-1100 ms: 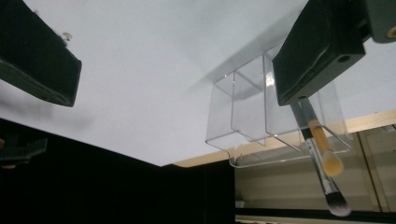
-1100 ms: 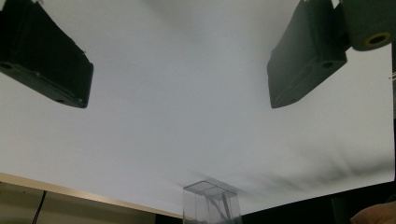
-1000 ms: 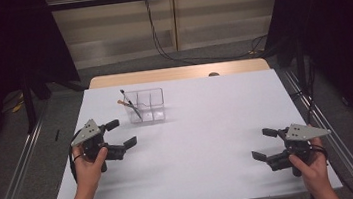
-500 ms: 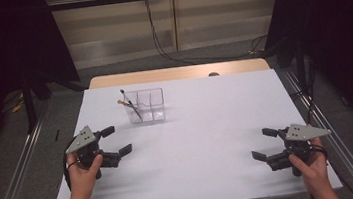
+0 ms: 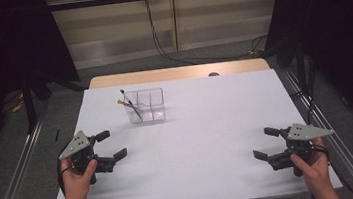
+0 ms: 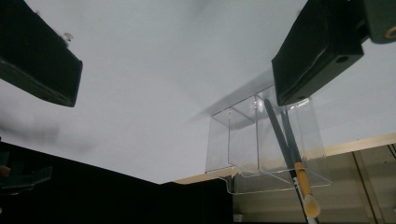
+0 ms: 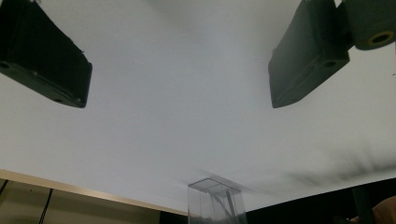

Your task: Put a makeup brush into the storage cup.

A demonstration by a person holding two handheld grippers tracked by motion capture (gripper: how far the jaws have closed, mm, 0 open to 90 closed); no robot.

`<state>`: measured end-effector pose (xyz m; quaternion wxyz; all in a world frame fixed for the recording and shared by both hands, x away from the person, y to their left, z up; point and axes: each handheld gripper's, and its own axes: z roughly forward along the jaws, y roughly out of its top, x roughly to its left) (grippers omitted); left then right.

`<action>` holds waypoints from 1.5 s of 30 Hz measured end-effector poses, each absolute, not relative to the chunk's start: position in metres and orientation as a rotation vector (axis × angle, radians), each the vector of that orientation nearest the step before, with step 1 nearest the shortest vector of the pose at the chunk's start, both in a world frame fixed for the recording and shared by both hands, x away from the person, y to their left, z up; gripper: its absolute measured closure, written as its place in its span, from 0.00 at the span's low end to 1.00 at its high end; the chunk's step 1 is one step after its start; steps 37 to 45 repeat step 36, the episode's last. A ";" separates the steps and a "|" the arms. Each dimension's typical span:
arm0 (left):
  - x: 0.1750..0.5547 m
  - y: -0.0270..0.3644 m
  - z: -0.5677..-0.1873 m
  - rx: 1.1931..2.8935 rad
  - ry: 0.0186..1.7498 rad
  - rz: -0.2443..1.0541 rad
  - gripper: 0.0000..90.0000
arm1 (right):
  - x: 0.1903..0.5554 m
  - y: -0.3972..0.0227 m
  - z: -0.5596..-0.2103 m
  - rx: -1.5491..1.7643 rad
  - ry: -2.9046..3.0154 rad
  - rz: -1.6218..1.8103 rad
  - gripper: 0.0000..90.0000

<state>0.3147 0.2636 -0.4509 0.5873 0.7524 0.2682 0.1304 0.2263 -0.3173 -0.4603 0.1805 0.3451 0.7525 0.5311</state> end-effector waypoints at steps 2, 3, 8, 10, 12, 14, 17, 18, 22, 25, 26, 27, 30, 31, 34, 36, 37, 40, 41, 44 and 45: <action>0.314 0.263 -0.452 1.751 0.626 0.303 0.02 | 0.226 -0.318 -0.460 0.975 2.125 1.500 0.06; 0.313 0.263 -0.452 1.753 0.625 0.300 0.02 | 0.226 -0.318 -0.460 0.974 2.125 1.501 0.06; 0.312 0.264 -0.452 1.740 0.624 0.290 0.02 | 0.226 -0.318 -0.460 0.974 2.125 1.496 0.06; 0.311 0.264 -0.452 1.743 0.620 0.293 0.02 | 0.226 -0.318 -0.460 0.974 2.124 1.496 0.06; 0.310 0.264 -0.452 1.741 0.622 0.293 0.02 | 0.227 -0.319 -0.461 0.978 2.121 1.496 0.06; 0.310 0.265 -0.452 1.741 0.616 0.294 0.02 | 0.227 -0.319 -0.462 0.987 2.117 1.499 0.06; 0.310 0.267 -0.452 1.737 0.615 0.295 0.02 | 0.227 -0.319 -0.462 0.992 2.117 1.495 0.06; 0.310 0.267 -0.452 1.735 0.617 0.295 0.02 | 0.227 -0.319 -0.462 0.992 2.117 1.495 0.06; 0.310 0.270 -0.452 1.730 0.618 0.298 0.02 | 0.227 -0.320 -0.462 0.994 2.112 1.500 0.06; 0.310 0.270 -0.452 1.731 0.615 0.301 0.02 | 0.227 -0.321 -0.463 0.998 2.110 1.496 0.06; 0.310 0.270 -0.452 1.729 0.618 0.298 0.02 | 0.228 -0.321 -0.463 1.001 2.110 1.498 0.06; 0.310 0.270 -0.453 1.726 0.621 0.294 0.02 | 0.228 -0.321 -0.463 1.003 2.109 1.498 0.06; 0.310 0.271 -0.454 1.731 0.623 0.294 0.02 | 0.228 -0.322 -0.463 1.007 2.101 1.501 0.06; 0.311 0.271 -0.455 1.729 0.625 0.293 0.02 | 0.228 -0.323 -0.463 1.006 2.099 1.501 0.06; 0.311 0.271 -0.454 1.725 0.629 0.294 0.02 | 0.228 -0.323 -0.463 1.010 2.094 1.504 0.06; 0.310 0.271 -0.455 1.728 0.631 0.290 0.02 | 0.228 -0.324 -0.463 1.014 2.090 1.505 0.06; 0.310 0.271 -0.455 1.728 0.631 0.290 0.02 | 0.228 -0.324 -0.463 1.014 2.090 1.505 0.06; 0.310 0.271 -0.455 1.728 0.631 0.290 0.02 | 0.228 -0.324 -0.463 1.014 2.090 1.505 0.06; 0.310 0.271 -0.455 1.728 0.631 0.290 0.02 | 0.228 -0.324 -0.463 1.014 2.090 1.505 0.06; 0.310 0.271 -0.455 1.728 0.631 0.290 0.02 | 0.228 -0.324 -0.463 1.014 2.090 1.505 0.06; 0.310 0.271 -0.455 1.728 0.631 0.290 0.02 | 0.228 -0.324 -0.463 1.014 2.090 1.505 0.06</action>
